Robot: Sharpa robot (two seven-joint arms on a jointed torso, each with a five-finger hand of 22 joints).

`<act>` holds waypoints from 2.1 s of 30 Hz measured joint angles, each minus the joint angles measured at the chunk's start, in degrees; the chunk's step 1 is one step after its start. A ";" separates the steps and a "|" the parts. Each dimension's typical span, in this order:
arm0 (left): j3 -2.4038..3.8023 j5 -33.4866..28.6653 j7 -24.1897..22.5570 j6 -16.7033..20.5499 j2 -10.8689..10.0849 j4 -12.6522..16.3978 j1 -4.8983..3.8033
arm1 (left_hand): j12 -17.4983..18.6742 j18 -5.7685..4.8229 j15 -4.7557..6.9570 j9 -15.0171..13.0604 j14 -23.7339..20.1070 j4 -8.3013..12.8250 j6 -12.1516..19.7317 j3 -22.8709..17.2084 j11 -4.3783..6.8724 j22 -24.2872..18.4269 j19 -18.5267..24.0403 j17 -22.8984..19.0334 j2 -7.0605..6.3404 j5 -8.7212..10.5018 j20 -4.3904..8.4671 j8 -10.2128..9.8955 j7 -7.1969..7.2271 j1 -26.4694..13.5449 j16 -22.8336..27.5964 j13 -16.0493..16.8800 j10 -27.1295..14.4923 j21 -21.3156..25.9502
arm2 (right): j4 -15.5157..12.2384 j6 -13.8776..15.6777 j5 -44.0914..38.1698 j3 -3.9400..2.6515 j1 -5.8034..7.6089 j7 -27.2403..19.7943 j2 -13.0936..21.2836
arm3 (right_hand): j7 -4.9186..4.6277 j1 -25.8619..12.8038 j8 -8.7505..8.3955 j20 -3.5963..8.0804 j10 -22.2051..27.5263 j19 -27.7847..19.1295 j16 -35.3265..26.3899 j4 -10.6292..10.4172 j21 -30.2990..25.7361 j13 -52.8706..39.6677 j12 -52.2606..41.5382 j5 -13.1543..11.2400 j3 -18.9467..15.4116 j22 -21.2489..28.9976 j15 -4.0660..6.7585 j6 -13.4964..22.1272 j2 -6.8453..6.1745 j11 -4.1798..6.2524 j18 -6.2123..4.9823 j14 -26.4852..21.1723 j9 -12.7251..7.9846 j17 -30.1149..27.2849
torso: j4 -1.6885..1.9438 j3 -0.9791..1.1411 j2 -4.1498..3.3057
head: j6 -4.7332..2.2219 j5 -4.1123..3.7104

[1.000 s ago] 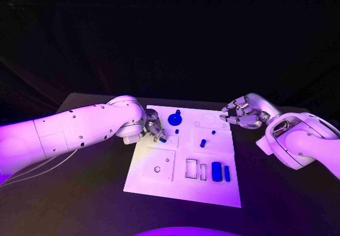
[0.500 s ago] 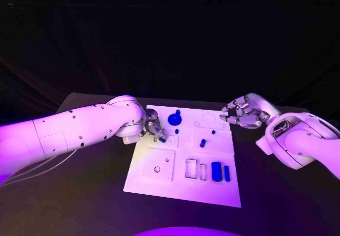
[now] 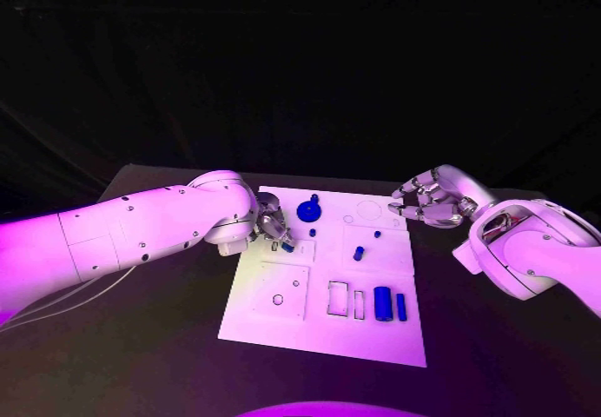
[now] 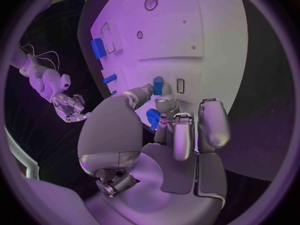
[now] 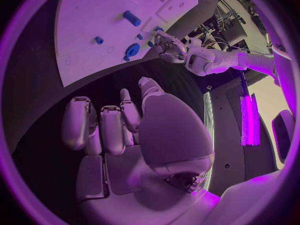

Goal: Assemble the parts on the task board

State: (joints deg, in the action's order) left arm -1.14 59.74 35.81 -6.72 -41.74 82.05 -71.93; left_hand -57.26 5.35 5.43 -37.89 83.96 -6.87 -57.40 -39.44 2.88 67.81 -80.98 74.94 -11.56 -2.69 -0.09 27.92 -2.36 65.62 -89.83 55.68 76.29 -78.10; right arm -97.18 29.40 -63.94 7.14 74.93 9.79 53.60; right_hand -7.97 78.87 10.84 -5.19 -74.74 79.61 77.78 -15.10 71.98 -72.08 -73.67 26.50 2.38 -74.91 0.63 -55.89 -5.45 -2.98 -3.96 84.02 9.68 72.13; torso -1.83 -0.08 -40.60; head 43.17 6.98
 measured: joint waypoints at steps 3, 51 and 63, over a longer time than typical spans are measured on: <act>0.00 -0.08 -0.02 0.59 -0.18 0.30 0.09 | 0.00 0.00 0.00 -0.06 0.00 0.00 0.00 0.00 0.10 0.00 0.00 0.00 0.00 0.06 0.00 0.21 0.00 0.00 0.00 0.08 0.12 0.00 | 0.00 0.00 0.00 0.00 0.00 0.00 0.01 | 0.00 0.00 0.00 0.00 0.00 0.00 0.00 0.00 0.00 0.00 0.00 0.00 0.00 0.00 0.00 0.00 0.00 0.00 0.00 0.00 0.00 0.00 | 0.00 0.00 0.00 | 0.01 0.03; 0.08 0.91 -0.16 3.38 -0.51 0.62 1.19 | -0.22 0.00 0.41 -0.40 0.00 0.01 -0.18 0.00 0.11 0.40 -0.20 -0.03 0.25 -0.09 0.20 0.66 0.18 -0.20 0.00 0.30 0.50 -0.22 | 0.16 -0.03 1.10 0.00 -0.09 -0.03 0.01 | 0.00 0.00 0.00 0.00 0.00 0.00 0.00 0.00 0.00 0.00 0.00 0.00 0.00 -0.01 0.00 0.00 0.00 0.00 0.00 0.00 0.00 0.00 | 0.01 -0.04 0.01 | 0.18 -0.21; 0.06 0.86 -0.24 3.71 -0.60 0.85 1.26 | -0.22 0.00 0.41 -0.52 -0.01 0.18 -0.18 0.16 0.10 0.46 -0.20 -0.03 0.25 -0.09 0.20 0.66 0.18 -0.20 0.00 0.30 0.49 -0.22 | 0.17 -0.03 1.43 0.00 -0.11 -0.06 0.00 | 0.00 0.00 0.00 0.00 0.00 0.00 0.00 0.00 0.00 0.00 0.00 0.00 0.00 -0.01 0.00 0.00 0.00 0.00 0.00 0.00 0.00 0.00 | 0.06 -0.03 0.03 | 0.20 -0.19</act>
State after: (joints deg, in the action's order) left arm -1.08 60.60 35.58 -3.01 -42.34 82.90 -70.68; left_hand -57.49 5.35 5.83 -38.40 83.96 -6.69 -57.58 -39.29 2.98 68.27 -81.19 74.91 -11.32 -2.78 0.11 28.57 -2.18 65.41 -89.82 55.98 76.78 -78.33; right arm -97.01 29.37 -62.51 7.14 74.82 9.74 53.60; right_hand -7.97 78.86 10.84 -5.19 -74.74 79.61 77.78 -15.10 71.99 -72.08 -73.67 26.50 2.38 -74.92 0.63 -55.89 -5.45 -2.98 -3.95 84.02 9.68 72.13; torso -1.77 -0.12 -40.57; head 43.36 6.78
